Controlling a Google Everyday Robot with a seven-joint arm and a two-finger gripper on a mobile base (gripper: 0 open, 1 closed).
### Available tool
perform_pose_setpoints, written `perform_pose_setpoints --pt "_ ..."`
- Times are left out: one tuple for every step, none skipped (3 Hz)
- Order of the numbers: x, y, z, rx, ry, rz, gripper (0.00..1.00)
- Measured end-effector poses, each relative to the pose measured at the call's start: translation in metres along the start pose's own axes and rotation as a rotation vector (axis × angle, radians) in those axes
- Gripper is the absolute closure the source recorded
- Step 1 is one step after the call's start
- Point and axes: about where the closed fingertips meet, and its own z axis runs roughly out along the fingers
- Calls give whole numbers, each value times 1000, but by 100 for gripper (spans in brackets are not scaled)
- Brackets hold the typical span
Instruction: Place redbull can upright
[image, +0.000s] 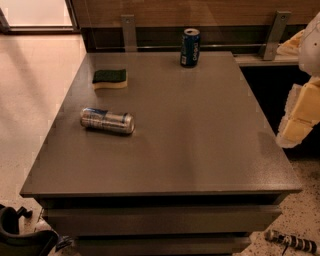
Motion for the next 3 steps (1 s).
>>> perform_pose_setpoints --pt "-2 -1 -1 3 -1 2 0" --pt "-19 -12 -4 7 -32 26 0" --pt "-60 -33 -2 7 -115 81 0"
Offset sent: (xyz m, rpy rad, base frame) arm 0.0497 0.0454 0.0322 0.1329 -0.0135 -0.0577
